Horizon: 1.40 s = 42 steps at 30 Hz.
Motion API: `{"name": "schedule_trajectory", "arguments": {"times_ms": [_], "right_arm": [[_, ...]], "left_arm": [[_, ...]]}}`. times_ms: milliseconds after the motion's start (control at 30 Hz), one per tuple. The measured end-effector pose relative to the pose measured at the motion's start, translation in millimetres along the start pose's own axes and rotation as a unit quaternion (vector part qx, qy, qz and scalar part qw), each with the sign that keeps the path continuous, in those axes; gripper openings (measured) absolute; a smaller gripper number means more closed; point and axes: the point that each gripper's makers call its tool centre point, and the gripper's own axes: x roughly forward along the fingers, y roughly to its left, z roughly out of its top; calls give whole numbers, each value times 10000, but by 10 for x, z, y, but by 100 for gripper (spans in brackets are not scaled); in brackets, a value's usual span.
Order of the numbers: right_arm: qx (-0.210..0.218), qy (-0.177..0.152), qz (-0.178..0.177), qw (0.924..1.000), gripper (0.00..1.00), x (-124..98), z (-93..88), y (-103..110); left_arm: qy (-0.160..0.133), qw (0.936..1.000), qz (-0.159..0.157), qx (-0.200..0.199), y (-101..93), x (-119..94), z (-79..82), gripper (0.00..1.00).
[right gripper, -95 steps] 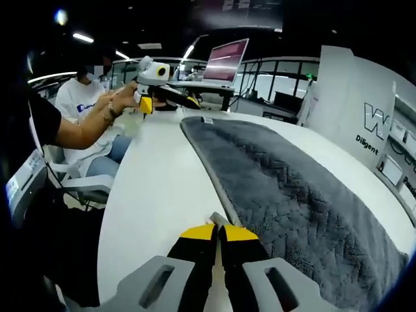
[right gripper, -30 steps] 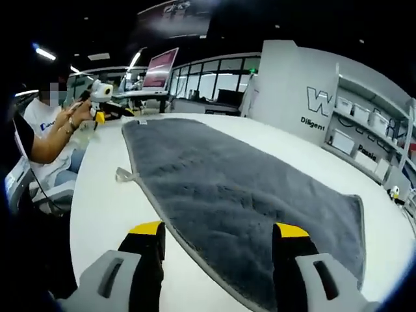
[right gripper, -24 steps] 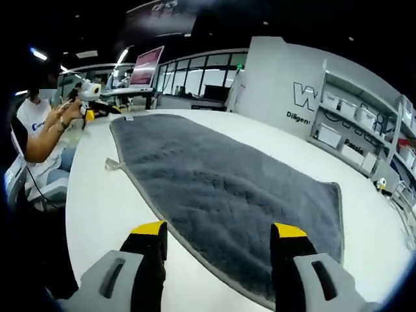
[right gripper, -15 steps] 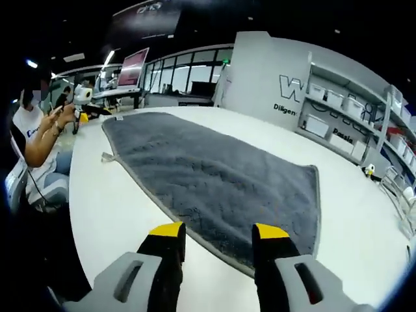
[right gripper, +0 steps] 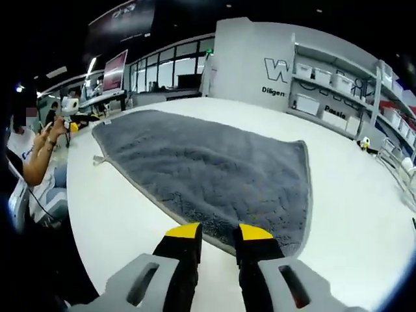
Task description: Open the folded towel by lifting each exposed corner and separating the folded layers until the towel lies flat within the target outline without major curled edges
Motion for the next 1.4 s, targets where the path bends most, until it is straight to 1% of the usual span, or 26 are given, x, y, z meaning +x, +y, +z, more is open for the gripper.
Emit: {"name": "schedule_trajectory", "arguments": {"times_ms": [100, 133, 167, 200, 300, 500, 633, 700, 800, 867, 933, 1000, 1033, 1067, 1100, 1133, 1200, 1267, 1333, 1400], "right_arm": [[84, 111, -4, 9999, 12, 26, -51, -8], [109, 210, 46, 9997, 11, 36, -97, -7], [110, 231, 57, 9997, 11, 39, -108, -7], [228, 171, 68, 9996, 11, 37, -105, -11], [283, 205, 116, 9993, 10, 15, -122, 9], [388, 245, 174, 9988, 8, -39, -157, 31], [282, 239, 200, 9991, 8, -49, -160, 43], [151, 222, 183, 9995, 11, -53, -136, 48], [37, 97, 51, 9999, 18, -60, -51, -7], [-24, -41, -44, 10000, 18, -49, 41, -65], [-141, -279, -115, 9994, 22, 0, 179, -144], [-119, -523, -166, 9984, 29, 85, 341, -226], [-80, -600, -200, 9980, 32, 113, 393, -258], [-44, -657, -239, 9975, 33, 142, 444, -307], [-71, -745, -333, 9966, 33, 207, 539, -387], [-45, -750, -381, 9964, 32, 267, 586, -436], [-92, -600, -491, 9969, 33, 402, 636, -537], [-120, -570, -582, 9966, 33, 523, 700, -625], [-87, -581, -742, 9955, 33, 702, 799, -767], [-64, -557, -820, 9951, 33, 769, 825, -837]], "left_arm": [[-19, 10000, -18, -14, -7, 2, 14, 98], [-16, 10000, -9, -22, -9, 4, 13, 98], [-16, 10000, -3, -19, -10, 5, 12, 98], [-19, 10000, 22, 13, -11, 5, 11, 98], [15, 10000, 36, 74, -22, 7, -1, 98], [-13, 10000, 1, 44, -35, 7, 11, 98], [-30, 10000, -3, 14, -26, 7, 3, 98], [-21, 10000, 1, 1, -33, 13, -13, 98], [-23, 10000, -6, 6, -43, 17, -19, 98], [-48, 10000, -19, 13, -52, 17, -19, 98], [-88, 10000, -23, 17, -41, 19, -10, 98], [-99, 9999, -45, 20, -37, 29, -13, 98], [-103, 9999, -50, 23, -28, 36, -12, 98], [-106, 9999, -48, 21, -24, 42, -11, 98], [-101, 9999, -55, 27, -22, 53, -14, 98], [-103, 9999, -55, 30, -19, 58, -12, 98], [-128, 9999, -32, 33, -9, 64, -3, 98], [-107, 9999, -27, 30, -4, 66, -14, 98], [-108, 9999, 2, 33, 10, 63, -22, 98], [-121, 9999, 30, 18, 38, 51, -22, 98]]}}
